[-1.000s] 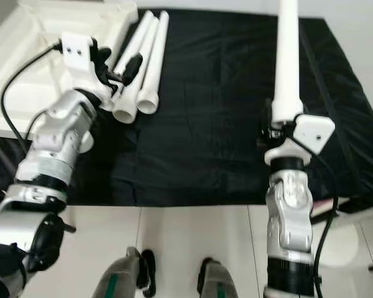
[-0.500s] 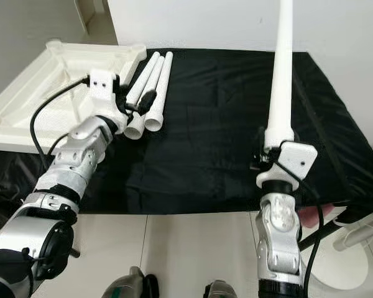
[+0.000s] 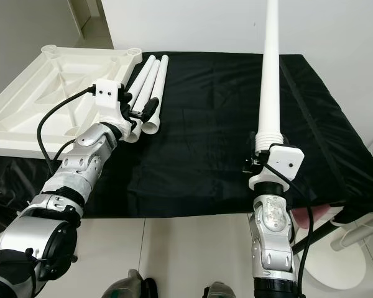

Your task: Building children table

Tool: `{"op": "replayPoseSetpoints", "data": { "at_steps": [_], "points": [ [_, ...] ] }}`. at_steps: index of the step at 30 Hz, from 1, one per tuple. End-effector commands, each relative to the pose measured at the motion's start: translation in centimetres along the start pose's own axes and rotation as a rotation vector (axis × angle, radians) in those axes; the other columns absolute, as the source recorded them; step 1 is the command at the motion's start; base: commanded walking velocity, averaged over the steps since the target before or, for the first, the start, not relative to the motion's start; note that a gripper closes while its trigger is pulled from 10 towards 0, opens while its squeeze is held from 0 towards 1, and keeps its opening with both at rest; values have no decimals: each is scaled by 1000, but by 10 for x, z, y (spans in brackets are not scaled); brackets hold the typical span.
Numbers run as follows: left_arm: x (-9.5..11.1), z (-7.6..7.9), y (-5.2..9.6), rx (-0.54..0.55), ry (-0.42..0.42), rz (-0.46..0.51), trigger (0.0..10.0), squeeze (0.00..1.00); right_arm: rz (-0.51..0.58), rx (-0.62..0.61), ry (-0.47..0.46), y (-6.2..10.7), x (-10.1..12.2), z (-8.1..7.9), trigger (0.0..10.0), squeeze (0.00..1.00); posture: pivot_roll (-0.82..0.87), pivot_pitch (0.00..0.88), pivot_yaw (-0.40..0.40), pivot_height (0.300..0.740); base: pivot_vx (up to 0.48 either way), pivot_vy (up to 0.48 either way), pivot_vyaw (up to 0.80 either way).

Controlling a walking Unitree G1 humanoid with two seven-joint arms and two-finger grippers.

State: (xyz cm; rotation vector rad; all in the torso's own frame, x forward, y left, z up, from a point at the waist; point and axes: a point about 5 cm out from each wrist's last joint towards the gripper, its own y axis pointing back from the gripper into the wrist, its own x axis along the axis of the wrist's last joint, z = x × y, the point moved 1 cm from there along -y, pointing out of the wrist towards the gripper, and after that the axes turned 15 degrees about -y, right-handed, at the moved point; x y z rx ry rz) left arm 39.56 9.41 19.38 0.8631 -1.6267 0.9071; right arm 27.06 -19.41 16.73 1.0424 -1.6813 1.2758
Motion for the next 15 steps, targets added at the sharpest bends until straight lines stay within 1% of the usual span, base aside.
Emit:
{"op": "replayPoseSetpoints", "data": {
  "at_steps": [1,4,6,10,14,15],
  "points": [
    [1,-7,1,31,-16,-2,10000,0,23,17,5,-2,3,-3,10000,0,-49,0,88,740,0,0,0],
    [2,-14,3,67,-28,-1,10000,0,38,9,21,-6,6,-1,10000,0,-43,0,75,740,0,0,0],
    [1,-15,4,75,-31,-4,10000,0,25,26,29,-7,4,-2,10000,0,-41,0,65,740,0,0,0],
    [-2,-17,6,92,-40,-11,10000,0,5,53,47,-6,0,-4,10000,0,-38,0,56,740,0,283,0],
    [-2,-17,6,94,-42,-11,10000,0,4,54,45,-5,0,-3,10000,0,-38,0,56,740,0,281,0],
    [-2,-17,7,96,-50,-9,10000,0,2,52,47,-6,0,-2,10000,0,-31,0,42,740,0,424,0]
  ]
}}
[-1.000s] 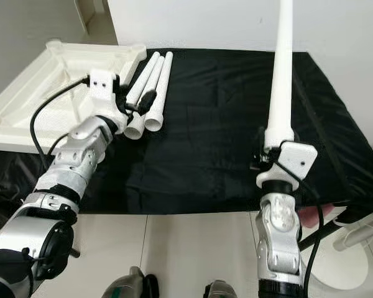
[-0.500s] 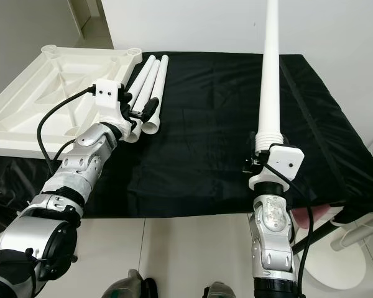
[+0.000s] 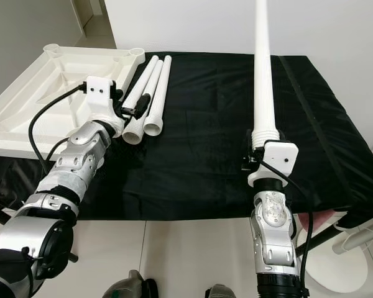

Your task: Building children table

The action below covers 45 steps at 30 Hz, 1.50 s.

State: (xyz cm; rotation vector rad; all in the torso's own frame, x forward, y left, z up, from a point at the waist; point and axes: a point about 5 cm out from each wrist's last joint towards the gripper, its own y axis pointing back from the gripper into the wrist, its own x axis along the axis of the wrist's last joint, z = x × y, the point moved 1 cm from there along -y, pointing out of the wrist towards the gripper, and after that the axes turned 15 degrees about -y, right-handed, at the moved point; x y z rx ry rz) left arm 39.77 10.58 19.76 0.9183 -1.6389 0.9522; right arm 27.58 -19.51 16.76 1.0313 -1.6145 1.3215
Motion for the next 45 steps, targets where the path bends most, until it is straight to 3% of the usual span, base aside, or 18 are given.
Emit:
{"op": "replayPoseSetpoints", "data": {
  "at_steps": [1,16,21,28,35,40,45],
  "points": [
    [-4,-5,3,37,-18,-15,10000,0,14,13,-6,-1,1,-3,10000,0,-31,0,42,740,0,424,0],
    [-1,-7,4,50,-49,6,10000,0,4,40,13,-4,-2,-4,10000,0,-20,0,22,740,0,450,0],
    [3,-4,5,58,-114,40,10000,0,7,47,10,-5,-2,-5,10000,0,-13,0,18,740,0,0,0],
    [4,1,5,20,-125,62,10000,0,1,50,5,-5,-5,-5,10000,0,-14,0,10,740,0,0,0],
    [4,9,5,-86,-181,88,10000,0,0,48,12,-6,-4,-2,10000,0,-26,0,5,740,0,0,0],
    [4,1,5,-87,-224,73,10000,0,2,31,22,-4,-3,5,10000,0,-27,0,11,740,0,0,0],
    [5,-6,3,-56,-209,61,10000,0,2,28,19,-3,-3,4,10000,0,-27,0,17,740,0,-96,0]
  ]
}}
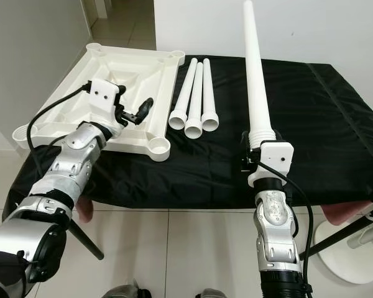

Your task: Building children table

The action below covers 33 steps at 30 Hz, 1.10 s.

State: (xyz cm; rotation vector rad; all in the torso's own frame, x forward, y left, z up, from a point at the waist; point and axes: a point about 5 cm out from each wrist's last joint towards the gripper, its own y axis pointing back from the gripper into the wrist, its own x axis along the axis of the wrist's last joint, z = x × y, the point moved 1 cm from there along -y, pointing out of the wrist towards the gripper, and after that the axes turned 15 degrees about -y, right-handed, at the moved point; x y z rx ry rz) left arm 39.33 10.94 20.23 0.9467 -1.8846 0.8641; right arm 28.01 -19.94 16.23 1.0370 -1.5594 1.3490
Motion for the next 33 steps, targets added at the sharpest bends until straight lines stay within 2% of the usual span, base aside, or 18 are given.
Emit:
{"op": "replayPoseSetpoints", "data": {
  "at_steps": [1,12,33],
  "points": [
    [-1,-4,-1,18,12,-17,10000,0,22,-5,-14,-1,3,-1,10000,0,-27,0,17,740,0,-480,0],
    [3,-8,-5,66,-19,-8,10000,0,26,-11,-10,-2,3,1,10000,0,-28,0,22,740,0,-471,0],
    [-7,-18,0,123,18,-53,10000,0,37,-14,-7,-2,5,3,10000,0,-24,0,31,740,0,0,0]
  ]
}}
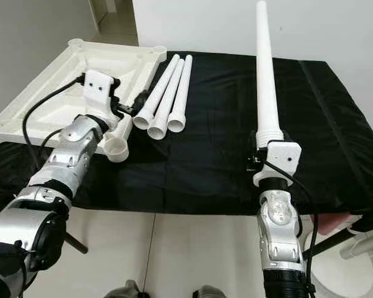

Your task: Building children table

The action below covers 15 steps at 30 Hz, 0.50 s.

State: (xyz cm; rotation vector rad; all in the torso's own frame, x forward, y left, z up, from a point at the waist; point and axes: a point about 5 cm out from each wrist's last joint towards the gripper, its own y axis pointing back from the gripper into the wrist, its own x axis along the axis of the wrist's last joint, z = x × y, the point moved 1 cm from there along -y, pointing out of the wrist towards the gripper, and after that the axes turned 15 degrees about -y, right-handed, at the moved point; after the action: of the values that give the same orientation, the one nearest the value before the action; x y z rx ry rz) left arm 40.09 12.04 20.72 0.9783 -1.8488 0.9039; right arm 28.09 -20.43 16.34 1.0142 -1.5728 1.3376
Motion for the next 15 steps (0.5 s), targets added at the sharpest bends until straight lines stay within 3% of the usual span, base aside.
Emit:
{"op": "replayPoseSetpoints", "data": {
  "at_steps": [1,8,10,15],
  "points": [
    [-7,-3,3,75,3,-36,10000,0,28,8,-12,0,4,-2,10000,0,-25,0,31,740,0,0,0],
    [-12,-3,9,32,16,-29,10000,0,35,13,-13,0,6,-2,10000,0,-24,0,28,740,0,0,0],
    [-11,-2,13,-39,57,8,10000,0,36,17,-12,0,6,-1,10000,0,-20,0,19,740,0,0,0],
    [-9,-7,20,-103,19,52,10000,0,37,27,-5,0,7,0,10000,0,-20,0,15,740,0,0,0]
  ]
}}
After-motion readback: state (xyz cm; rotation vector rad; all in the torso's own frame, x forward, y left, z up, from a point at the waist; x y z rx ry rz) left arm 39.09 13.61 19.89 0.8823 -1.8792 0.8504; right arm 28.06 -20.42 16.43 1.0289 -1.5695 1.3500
